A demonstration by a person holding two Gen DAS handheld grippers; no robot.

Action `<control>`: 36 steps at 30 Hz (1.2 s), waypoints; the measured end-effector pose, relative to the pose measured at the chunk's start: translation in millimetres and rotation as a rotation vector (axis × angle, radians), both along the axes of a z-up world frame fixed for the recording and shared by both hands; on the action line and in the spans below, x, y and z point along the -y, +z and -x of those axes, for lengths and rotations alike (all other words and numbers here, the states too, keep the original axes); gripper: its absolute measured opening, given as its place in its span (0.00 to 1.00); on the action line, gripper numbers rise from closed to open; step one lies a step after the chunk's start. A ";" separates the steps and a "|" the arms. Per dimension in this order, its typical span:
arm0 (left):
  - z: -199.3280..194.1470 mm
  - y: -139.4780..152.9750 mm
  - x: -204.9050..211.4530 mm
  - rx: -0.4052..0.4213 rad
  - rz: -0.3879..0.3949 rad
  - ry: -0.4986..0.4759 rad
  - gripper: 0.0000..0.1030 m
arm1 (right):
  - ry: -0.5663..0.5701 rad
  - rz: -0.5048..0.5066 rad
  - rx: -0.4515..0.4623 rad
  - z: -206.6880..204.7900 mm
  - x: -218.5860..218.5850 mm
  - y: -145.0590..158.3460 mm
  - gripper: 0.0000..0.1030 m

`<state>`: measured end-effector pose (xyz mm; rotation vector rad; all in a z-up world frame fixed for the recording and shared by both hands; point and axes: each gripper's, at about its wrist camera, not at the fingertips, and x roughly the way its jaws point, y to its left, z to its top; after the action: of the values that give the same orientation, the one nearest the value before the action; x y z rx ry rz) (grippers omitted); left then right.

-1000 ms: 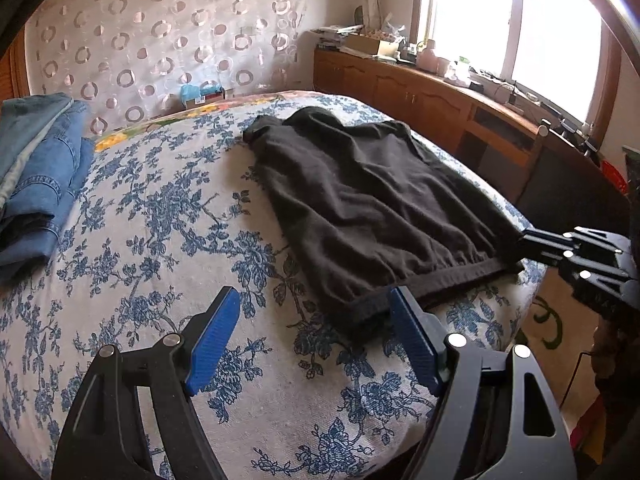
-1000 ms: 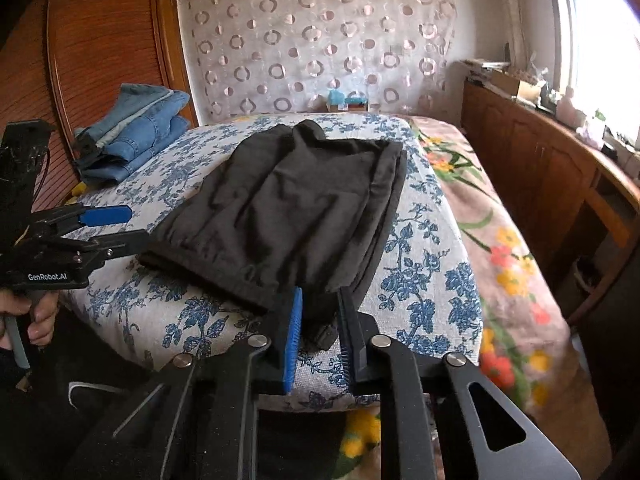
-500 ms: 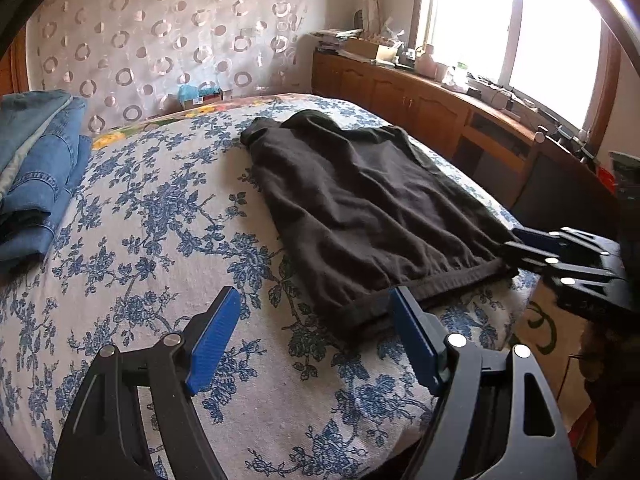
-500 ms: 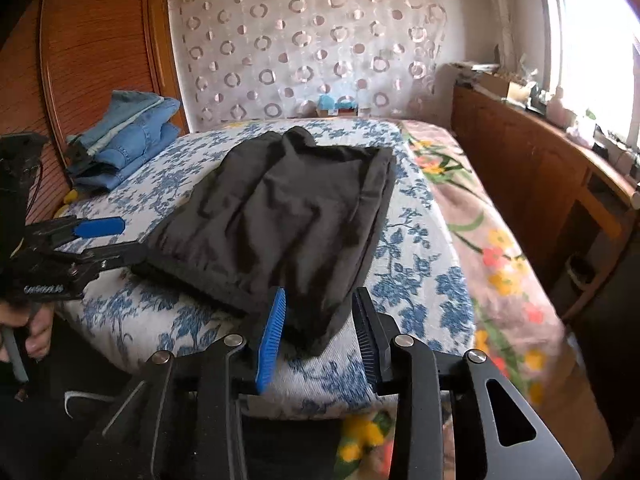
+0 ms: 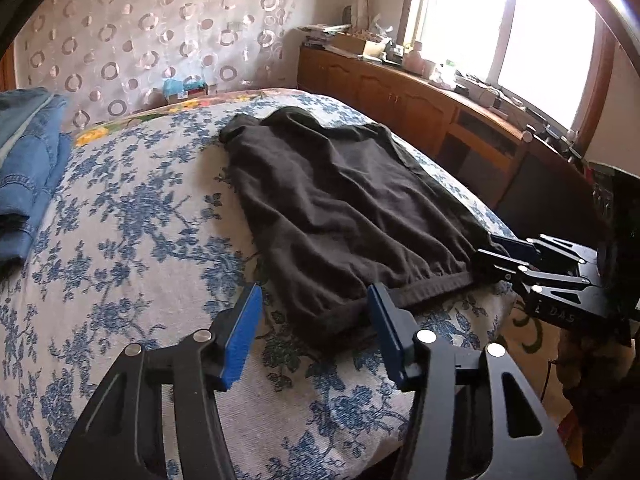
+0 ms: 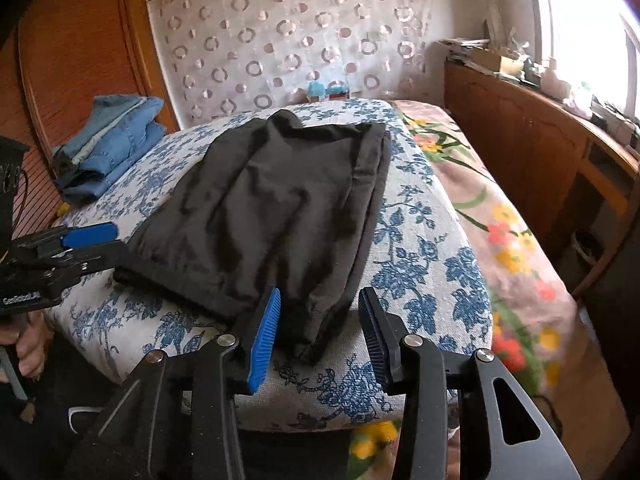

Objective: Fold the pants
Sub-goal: 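Press and straighten the folded pants edge with the right tool, then grasp the hem end of the black pants with both tools and lift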

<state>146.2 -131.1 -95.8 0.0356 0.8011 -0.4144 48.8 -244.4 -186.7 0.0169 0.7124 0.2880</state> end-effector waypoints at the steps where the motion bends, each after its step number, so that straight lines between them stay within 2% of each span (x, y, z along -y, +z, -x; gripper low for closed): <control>1: -0.1 -0.7 1.7 0.001 -0.003 -0.001 0.54 | 0.003 0.003 0.002 -0.6 -0.1 -0.3 0.42; 6: -3.0 -10.1 3.6 -0.031 -0.021 0.013 0.54 | 0.008 0.000 0.011 -0.4 0.0 -2.4 0.37; 13: -1.4 -13.0 1.3 -0.041 0.008 0.019 0.54 | 0.032 -0.020 0.007 -0.3 -2.2 -3.6 0.24; 17: 2.9 -13.5 2.2 -0.043 0.029 0.002 0.54 | 0.037 -0.022 0.008 -1.5 -4.1 -4.1 0.21; 18: 3.3 -13.4 2.4 -0.043 0.033 0.000 0.52 | 0.038 -0.022 0.008 -1.7 -4.2 -4.3 0.21; 19: 3.2 -13.3 2.6 -0.046 0.041 -0.005 0.39 | 0.038 -0.024 0.009 -1.9 -4.3 -4.6 0.21; 22: 2.3 -12.6 1.8 -0.062 0.072 -0.012 0.31 | 0.043 -0.033 0.006 -2.6 -5.2 -5.1 0.18; 26: 4.9 -8.6 2.2 -0.039 0.069 -0.017 0.12 | 0.065 -0.059 0.002 -4.7 -5.1 -5.9 0.11; 29: 7.8 1.8 -1.0 -0.019 0.088 -0.021 0.10 | 0.082 -0.106 -0.006 -7.2 -1.1 -4.3 0.07; 31: 13.4 15.8 -3.7 0.017 0.098 -0.025 0.09 | 0.091 -0.129 0.020 -4.7 1.2 3.0 0.07; 36: 29.0 58.8 -17.0 0.106 0.140 -0.020 0.09 | 0.133 -0.145 0.097 5.4 -2.9 37.2 0.07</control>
<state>117.2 -114.1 -37.0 -0.0640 0.6661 -0.4831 43.4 -241.5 -149.5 0.0934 0.5964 0.4650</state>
